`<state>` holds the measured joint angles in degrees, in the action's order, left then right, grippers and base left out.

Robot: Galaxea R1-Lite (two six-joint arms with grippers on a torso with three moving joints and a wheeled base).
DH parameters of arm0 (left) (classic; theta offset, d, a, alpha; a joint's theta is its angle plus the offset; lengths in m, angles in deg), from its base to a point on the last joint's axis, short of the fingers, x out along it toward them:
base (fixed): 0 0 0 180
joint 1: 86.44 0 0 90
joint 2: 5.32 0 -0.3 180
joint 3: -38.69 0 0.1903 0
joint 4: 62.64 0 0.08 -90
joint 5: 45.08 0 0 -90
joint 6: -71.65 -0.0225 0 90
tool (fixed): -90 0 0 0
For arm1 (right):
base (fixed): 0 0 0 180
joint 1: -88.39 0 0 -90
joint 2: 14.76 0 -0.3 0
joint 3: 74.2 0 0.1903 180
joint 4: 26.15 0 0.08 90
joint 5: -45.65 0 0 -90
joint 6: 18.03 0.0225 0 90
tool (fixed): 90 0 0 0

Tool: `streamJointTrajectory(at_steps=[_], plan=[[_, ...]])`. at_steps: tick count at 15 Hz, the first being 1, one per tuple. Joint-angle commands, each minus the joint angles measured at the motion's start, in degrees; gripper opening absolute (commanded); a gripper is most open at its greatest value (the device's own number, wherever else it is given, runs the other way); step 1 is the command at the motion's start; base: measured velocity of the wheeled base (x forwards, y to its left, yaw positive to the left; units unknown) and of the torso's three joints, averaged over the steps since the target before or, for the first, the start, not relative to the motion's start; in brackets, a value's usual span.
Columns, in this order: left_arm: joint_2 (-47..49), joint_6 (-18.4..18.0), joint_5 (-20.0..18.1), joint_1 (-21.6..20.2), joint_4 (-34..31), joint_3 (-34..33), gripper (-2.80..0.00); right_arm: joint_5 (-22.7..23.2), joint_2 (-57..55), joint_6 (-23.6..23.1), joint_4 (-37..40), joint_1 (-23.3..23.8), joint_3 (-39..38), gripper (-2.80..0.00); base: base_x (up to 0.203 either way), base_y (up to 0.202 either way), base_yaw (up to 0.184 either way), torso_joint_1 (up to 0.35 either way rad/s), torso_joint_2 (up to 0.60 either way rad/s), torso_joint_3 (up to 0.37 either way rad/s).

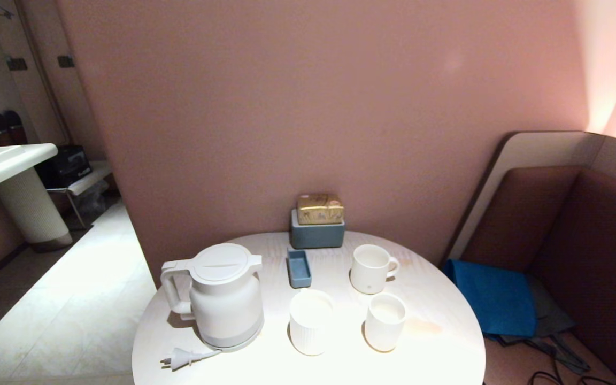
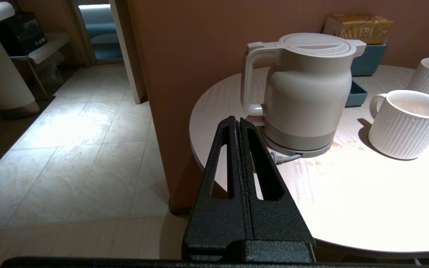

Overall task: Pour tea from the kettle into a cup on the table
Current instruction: Pick up the kettle

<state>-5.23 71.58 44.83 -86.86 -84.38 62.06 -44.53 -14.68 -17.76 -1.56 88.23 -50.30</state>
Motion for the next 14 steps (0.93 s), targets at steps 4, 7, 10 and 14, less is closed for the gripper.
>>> streamJointTrajectory(at_steps=[4,7,10,14], plan=[[0.07,-0.01,0.0,-0.02,0.05,0.0,-2.8,0.0,-0.07,0.0,0.01,-0.02,-0.01,-2.8,0.0,0.0,0.0,0.0,0.0,0.0],[-0.01,-0.01,0.0,-0.02,0.02,0.0,-2.8,0.0,-0.07,0.0,0.01,-0.02,-0.01,-2.8,0.0,0.0,0.0,0.0,0.0,0.0],[-0.01,-0.19,0.0,-0.02,-0.04,0.0,-2.8,0.0,-0.07,0.0,0.01,-0.02,-0.01,-2.8,0.0,0.0,0.0,0.0,0.0,0.0],[-0.01,-0.1,0.0,-0.02,-0.04,0.0,-2.8,0.0,-0.07,0.0,0.01,-0.02,-0.01,-2.8,0.0,0.0,0.0,0.0,0.0,0.0]])
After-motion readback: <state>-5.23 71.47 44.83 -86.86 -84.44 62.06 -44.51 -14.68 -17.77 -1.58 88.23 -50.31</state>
